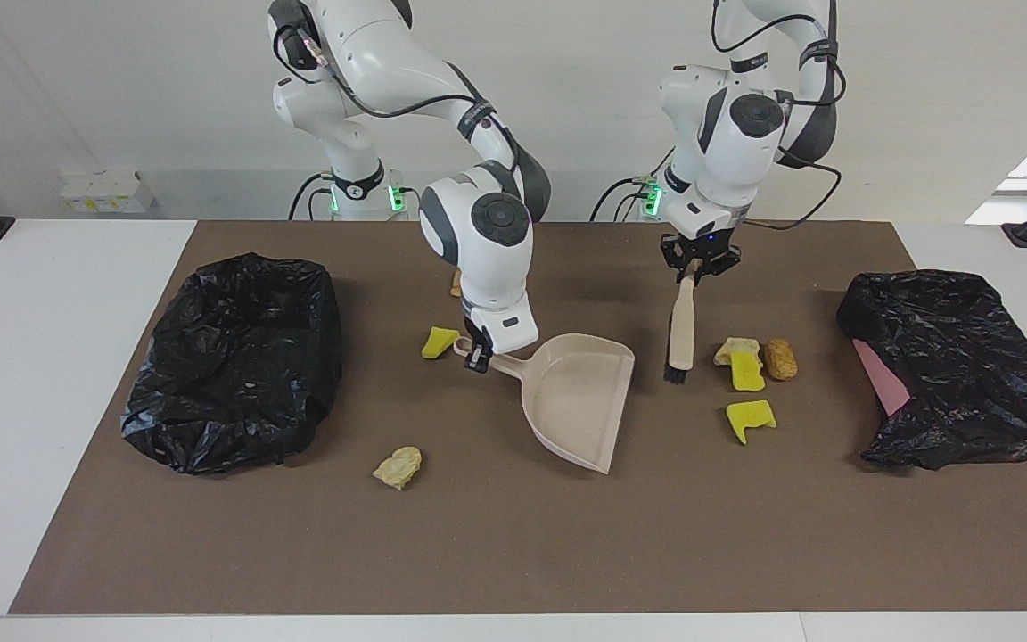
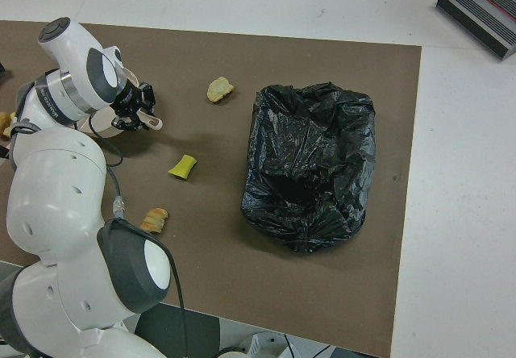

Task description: Sweep and dump trash in bin

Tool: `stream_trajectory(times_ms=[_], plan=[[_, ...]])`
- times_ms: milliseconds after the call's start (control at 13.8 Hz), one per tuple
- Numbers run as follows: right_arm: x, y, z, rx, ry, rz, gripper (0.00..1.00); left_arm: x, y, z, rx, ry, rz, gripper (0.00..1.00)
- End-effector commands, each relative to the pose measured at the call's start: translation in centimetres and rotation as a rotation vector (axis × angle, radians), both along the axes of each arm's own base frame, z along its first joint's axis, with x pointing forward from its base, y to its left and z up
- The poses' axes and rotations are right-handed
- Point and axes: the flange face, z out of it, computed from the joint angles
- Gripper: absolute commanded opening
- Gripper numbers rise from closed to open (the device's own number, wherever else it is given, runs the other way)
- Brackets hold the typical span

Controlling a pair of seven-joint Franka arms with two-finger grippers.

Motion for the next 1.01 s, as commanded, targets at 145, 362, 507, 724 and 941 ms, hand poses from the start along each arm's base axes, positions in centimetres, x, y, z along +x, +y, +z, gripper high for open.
stream_trajectory(times_ms=[145,362,507,724,941], plan=[[-1.6,0.4,0.5,-0.103,-0.050,0.189,0.00,4.2,7.6,0.5,0.020,0.025,0.161,0.00],[-1.9,1.2,-0.3,-0.107,-0.056,0.216,0.00,7.7,12.1,2.4,0.068,-0.023,0.205,0.00],[-2.5,2.2,-0.3,-0.109,-0.053,0.236,0.00,7.7,16.2,2.3,0.069,-0.015,0.200,0.00],[-2.6,2.2,-0.5,-0.111,-0.049,0.255,0.00,7.4,21.6,2.5,0.057,-0.019,0.233,0.00],[-3.3,2.7,-1.1,-0.130,-0.041,0.289,0.00,7.4,22.4,2.2,0.056,-0.021,0.248,0.00]])
